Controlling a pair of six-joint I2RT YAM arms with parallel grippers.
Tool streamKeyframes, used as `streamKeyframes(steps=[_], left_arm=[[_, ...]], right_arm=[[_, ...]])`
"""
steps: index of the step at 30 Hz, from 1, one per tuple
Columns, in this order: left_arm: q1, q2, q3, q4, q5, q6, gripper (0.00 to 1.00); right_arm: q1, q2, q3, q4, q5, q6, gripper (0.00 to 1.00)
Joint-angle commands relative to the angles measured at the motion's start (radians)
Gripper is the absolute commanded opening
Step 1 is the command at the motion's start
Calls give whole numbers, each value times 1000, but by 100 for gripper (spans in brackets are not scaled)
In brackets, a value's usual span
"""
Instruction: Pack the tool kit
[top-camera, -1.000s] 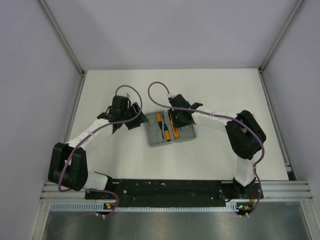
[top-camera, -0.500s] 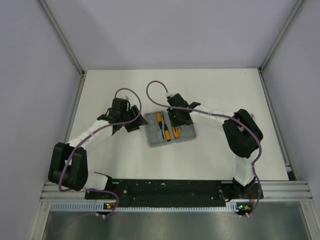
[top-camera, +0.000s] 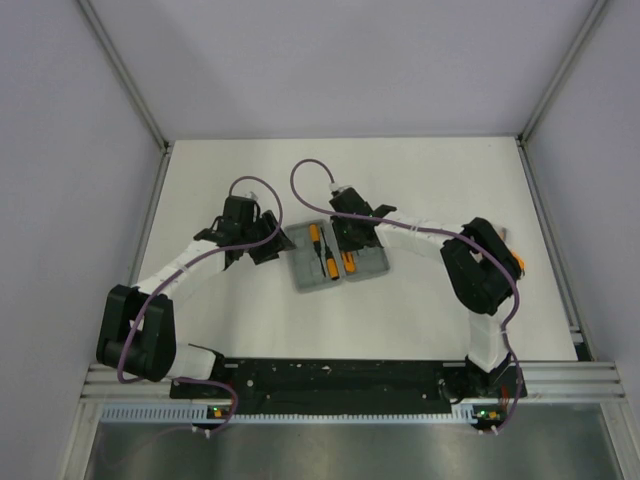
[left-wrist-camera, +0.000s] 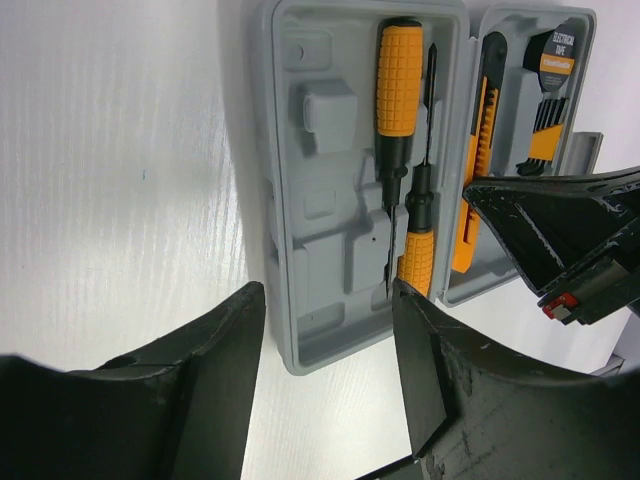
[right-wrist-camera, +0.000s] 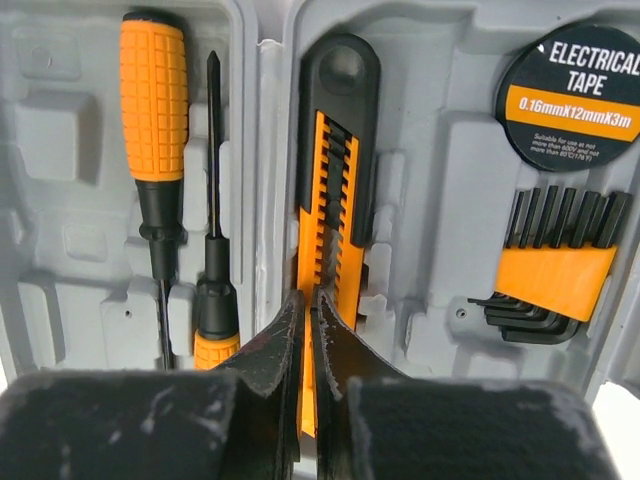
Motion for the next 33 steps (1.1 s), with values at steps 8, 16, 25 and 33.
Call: streamKeyframes(steps=[8,16,25,33], left_arm=[[12,-19,-11,23,6,11,58],[17,-47,19,-37,-26,28,58],[21,-61,22,-49,-29,28,59],[21,-32,79,-100,-14,82,69]], right_arm=[[21,51,43,-129,73,70,0],[1,-26,238,-184,107,80,2],[-89,-187,101,-175,249,165,31],[-350,-382,-188,-127,363,220,58]])
